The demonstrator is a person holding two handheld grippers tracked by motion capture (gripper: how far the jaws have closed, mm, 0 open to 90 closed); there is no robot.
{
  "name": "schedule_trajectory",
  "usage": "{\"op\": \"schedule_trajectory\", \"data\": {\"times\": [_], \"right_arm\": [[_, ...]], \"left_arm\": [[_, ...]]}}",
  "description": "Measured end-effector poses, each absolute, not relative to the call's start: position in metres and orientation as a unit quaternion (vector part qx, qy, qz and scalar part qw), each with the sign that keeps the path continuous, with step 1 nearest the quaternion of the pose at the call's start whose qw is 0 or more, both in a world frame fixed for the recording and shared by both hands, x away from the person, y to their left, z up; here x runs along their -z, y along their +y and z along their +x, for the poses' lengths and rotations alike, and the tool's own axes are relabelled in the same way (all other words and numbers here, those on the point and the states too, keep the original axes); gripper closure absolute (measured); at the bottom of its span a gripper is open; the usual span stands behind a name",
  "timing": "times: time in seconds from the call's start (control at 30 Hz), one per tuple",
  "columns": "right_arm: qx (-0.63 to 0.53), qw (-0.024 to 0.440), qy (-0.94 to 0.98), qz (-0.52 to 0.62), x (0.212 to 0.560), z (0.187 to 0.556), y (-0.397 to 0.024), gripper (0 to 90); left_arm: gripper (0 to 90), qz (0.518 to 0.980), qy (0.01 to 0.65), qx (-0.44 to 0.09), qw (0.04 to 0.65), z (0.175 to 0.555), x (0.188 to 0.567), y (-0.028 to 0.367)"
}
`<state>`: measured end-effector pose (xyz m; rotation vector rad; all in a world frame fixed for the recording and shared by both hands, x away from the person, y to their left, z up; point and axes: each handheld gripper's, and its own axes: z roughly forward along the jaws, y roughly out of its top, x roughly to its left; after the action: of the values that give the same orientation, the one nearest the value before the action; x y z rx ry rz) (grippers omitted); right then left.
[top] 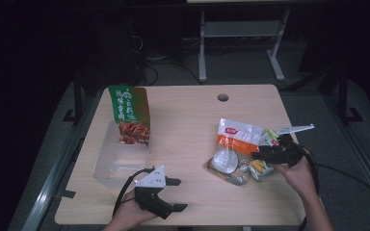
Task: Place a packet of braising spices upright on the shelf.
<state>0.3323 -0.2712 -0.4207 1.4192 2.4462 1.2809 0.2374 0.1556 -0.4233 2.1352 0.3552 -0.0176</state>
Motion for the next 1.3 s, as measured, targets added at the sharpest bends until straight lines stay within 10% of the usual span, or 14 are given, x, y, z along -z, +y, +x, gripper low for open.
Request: {"op": "schedule_trajectory", "data": {"times": [0.4,0.73,1.3], "right_arm": [[-0.409,0.022,0.786,0.463,0.421,0.356,-0.253,58.1],[-0.423,0.011,0.783,0.456,0.419,0.356,-0.244,88.9],[-0.470,0.010,0.796,0.382,0.385,0.325,-0.225,89.9]], "left_arm": [[21.2,0.872,0.145,0.011,0.468,0.239,0.424,0.154],[22.1,0.870,0.149,0.014,0.470,0.241,0.424,0.155],[23.7,0.865,0.159,0.010,0.475,0.245,0.420,0.153]]}}
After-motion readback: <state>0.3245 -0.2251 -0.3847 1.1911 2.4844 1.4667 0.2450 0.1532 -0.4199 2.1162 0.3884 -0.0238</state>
